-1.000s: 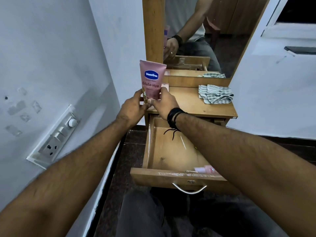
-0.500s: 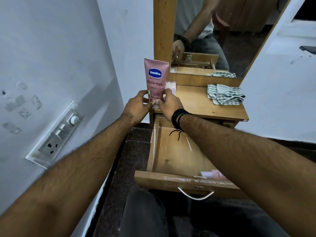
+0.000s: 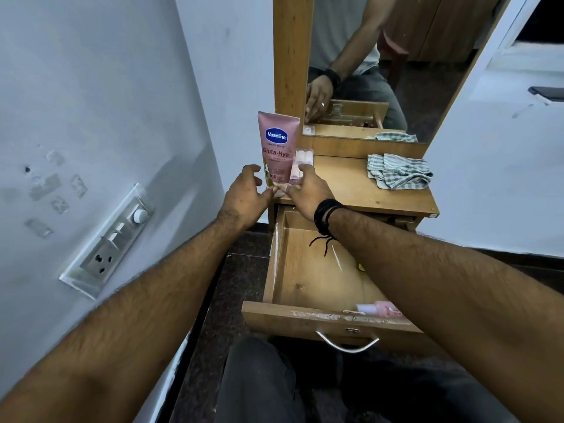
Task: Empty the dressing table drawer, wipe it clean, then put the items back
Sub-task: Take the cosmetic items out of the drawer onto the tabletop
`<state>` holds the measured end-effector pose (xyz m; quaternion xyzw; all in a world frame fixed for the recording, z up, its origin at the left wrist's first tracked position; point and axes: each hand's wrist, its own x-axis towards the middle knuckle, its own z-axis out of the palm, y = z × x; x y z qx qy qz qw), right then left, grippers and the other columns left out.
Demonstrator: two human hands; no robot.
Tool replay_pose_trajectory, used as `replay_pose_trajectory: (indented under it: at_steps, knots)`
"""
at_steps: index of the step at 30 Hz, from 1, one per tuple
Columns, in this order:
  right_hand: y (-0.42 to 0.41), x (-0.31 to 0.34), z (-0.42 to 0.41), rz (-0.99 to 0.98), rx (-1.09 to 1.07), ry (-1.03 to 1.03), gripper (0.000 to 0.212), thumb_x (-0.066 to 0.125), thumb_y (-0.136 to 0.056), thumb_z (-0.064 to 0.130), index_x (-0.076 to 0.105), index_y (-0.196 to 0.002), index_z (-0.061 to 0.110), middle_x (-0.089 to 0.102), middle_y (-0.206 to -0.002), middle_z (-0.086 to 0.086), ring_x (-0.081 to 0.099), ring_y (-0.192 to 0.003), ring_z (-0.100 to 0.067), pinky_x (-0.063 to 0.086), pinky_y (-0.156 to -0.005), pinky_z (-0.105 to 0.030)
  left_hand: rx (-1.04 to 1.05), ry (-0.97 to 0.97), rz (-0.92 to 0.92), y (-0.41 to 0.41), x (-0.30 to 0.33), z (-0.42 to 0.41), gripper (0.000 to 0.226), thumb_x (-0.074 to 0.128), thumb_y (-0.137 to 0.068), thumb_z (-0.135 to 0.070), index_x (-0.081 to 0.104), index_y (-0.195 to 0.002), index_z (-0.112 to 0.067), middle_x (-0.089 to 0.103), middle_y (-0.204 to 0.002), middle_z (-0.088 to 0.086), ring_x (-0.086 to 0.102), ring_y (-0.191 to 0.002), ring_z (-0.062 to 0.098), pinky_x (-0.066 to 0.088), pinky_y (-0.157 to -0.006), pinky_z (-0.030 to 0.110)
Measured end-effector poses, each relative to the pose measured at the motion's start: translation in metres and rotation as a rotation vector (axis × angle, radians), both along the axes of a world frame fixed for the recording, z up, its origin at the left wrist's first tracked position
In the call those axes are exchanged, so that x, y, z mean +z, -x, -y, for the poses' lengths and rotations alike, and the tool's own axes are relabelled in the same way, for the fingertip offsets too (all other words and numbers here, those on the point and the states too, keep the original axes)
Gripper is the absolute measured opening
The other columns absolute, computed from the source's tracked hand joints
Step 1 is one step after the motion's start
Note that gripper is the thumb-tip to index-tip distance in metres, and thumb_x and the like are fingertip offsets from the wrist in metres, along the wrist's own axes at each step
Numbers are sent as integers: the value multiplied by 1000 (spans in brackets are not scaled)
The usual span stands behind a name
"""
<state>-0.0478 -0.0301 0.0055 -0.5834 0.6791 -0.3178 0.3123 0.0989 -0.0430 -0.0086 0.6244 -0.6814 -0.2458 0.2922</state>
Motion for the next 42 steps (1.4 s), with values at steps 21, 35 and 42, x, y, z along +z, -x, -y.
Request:
replay_pose_trajectory:
  at_steps: [21, 35, 42]
  knots:
    - [115, -20, -109, -599, 278, -350, 6, 64, -87, 18, 69, -88, 15, 65, -84, -1, 64, -89, -24, 46, -72, -28, -529, -223, 362, 122, -51, -96, 13, 62, -90, -33, 67, -100, -26, 70, -109, -1, 64, -102, 25, 54, -92, 39]
    - [155, -38, -110, -543, 152, -352, 14, 59, -86, 16, 71, -90, 12, 71, -96, -9, 66, -93, -27, 54, -79, -33, -211, -471, 182, 183, -91, -74, 42, 63, -90, -47, 66, -116, -14, 71, -113, 13, 69, -100, 34, 59, -85, 39]
    - [174, -38, -105, -487, 131, -332, 13, 63, -87, 20, 73, -90, 11, 73, -94, -8, 67, -93, -26, 53, -94, -41, -166, -496, 172, 198, -103, -64, 48, 65, -85, -59, 71, -103, -15, 74, -100, 12, 72, -86, 32, 55, -69, 31]
